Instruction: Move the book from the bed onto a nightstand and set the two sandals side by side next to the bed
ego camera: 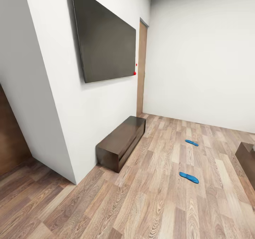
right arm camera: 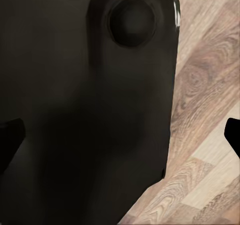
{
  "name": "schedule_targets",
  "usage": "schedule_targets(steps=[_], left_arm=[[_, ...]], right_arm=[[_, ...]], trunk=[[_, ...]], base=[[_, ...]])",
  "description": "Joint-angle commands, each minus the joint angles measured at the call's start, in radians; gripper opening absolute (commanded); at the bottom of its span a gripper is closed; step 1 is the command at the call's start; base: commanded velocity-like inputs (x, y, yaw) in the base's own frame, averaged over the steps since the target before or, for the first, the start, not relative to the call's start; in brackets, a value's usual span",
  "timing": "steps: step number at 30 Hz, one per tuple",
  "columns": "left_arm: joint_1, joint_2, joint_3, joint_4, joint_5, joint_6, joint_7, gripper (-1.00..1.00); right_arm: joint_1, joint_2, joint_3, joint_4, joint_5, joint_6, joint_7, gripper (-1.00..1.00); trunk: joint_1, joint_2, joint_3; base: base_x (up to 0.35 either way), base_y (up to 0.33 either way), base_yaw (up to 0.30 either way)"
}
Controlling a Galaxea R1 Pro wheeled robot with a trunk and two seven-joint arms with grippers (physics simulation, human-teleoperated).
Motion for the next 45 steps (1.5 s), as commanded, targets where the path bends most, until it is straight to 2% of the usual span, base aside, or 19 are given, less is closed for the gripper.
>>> schedule_targets(steps=[1, 8, 23, 30, 40, 45], left_arm=[[0.000, 0.000, 0.000, 0.000, 0.000, 0.000, 0.000, 1.00], [-0.002, -0.005, 0.005, 0.003, 0.004, -0.009, -0.002, 1.00], [-0.002, -0.015, 0.003, -0.081, 0.007, -0.028, -0.003, 1.00], [-0.002, -0.012, 0.004, -0.104, 0.002, -0.066, -0.002, 1.00], [-0.004, -0.003, 0.006, -0.161, -0.003, -0.122, 0.000, 1.00], [-0.005, -0.001, 0.007, -0.189, 0.002, -0.150, 0.000, 1.00]], right_arm=[[0.000, 0.000, 0.000, 0.000, 0.000, 0.000, 0.000, 1.00], [0.001, -0.001, -0.002, 0.003, -0.002, -0.039, 0.002, 1.00], [0.001, -0.002, 0.001, 0.020, 0.000, -0.123, 0.003, 1.00], [0.001, -0.003, 0.000, 0.011, 0.005, -0.163, -0.004, 1.00], [-0.004, -0.017, -0.006, -0.044, -0.002, -0.219, 0.002, 1.00], [-0.005, -0.037, -0.011, -0.072, -0.004, -0.199, 0.002, 1.00]], trunk=[[0.000, 0.000, 0.000], [0.000, 0.000, 0.000], [0.000, 0.000, 0.000], [0.000, 0.000, 0.000], [0.000, 0.000, 0.000], [0.000, 0.000, 0.000]], base=[[0.000, 0.000, 0.000], [0.000, 0.000, 0.000], [0.000, 0.000, 0.000], [0.000, 0.000, 0.000], [0.000, 0.000, 0.000], [0.000, 0.000, 0.000]])
